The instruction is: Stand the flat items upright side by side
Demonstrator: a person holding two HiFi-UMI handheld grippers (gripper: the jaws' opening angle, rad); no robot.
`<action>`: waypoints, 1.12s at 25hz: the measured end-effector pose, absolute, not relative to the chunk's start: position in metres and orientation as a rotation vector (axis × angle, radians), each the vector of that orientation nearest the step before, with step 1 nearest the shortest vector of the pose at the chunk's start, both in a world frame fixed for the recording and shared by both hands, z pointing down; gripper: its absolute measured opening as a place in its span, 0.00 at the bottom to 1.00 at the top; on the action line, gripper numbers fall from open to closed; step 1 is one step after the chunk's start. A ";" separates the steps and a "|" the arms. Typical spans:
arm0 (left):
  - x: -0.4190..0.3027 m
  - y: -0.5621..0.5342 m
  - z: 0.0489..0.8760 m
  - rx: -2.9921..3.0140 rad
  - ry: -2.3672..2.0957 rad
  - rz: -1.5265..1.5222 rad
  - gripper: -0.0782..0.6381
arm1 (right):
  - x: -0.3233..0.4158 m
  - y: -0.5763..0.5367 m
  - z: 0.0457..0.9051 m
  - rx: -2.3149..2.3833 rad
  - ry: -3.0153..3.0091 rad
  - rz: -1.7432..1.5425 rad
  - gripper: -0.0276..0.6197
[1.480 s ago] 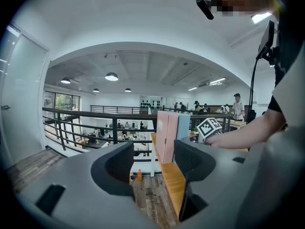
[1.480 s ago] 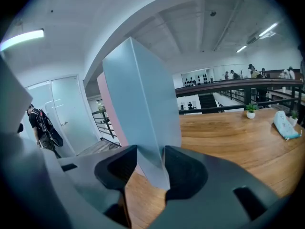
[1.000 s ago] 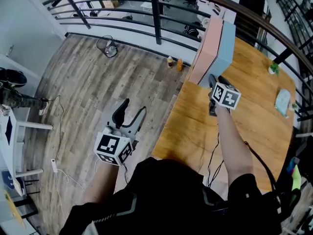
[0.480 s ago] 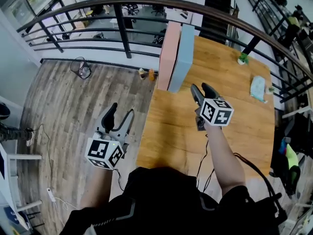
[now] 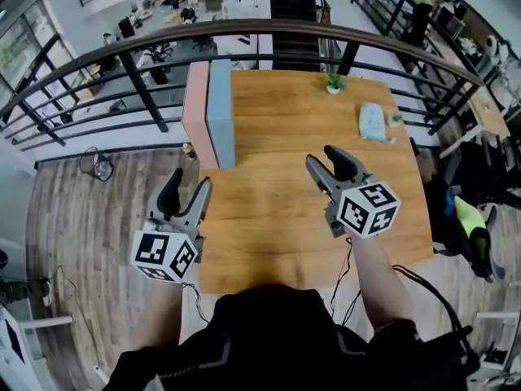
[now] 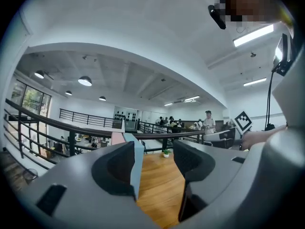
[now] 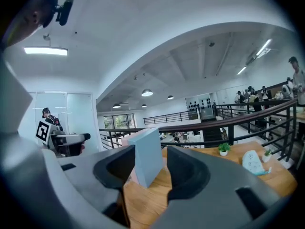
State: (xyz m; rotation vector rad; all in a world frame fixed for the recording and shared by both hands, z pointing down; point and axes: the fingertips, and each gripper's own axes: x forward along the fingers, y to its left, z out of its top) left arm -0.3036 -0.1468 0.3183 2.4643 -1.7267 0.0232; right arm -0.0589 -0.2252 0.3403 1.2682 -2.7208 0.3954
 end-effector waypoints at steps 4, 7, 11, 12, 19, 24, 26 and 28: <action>-0.260 -0.146 0.285 2.592 -1.638 -0.059 0.45 | -0.012 -0.212 0.305 1.334 -2.751 0.336 0.35; -0.243 -0.148 0.272 2.565 -1.685 -0.044 0.45 | 0.019 -0.202 0.279 1.401 -2.773 0.266 0.29; -0.226 -0.147 0.259 2.549 -1.699 -0.081 0.45 | 0.043 -0.195 0.260 1.422 -2.774 0.209 0.22; -0.222 -0.145 0.255 2.551 -1.708 -0.085 0.45 | 0.046 -0.193 0.258 1.417 -2.776 0.198 0.22; -0.211 -0.137 0.247 2.507 -1.805 0.012 0.34 | 0.061 -0.196 0.252 1.398 -2.768 0.191 0.14; -0.229 -0.130 0.242 2.421 -1.906 -0.032 0.17 | 0.053 -0.200 0.254 1.358 -2.798 0.218 0.09; -0.233 -0.125 0.243 2.409 -1.881 -0.042 0.16 | 0.052 -0.200 0.254 1.354 -2.799 0.211 0.08; -0.239 -0.121 0.244 2.378 -1.877 -0.031 0.15 | 0.050 -0.200 0.253 1.346 -2.795 0.196 0.07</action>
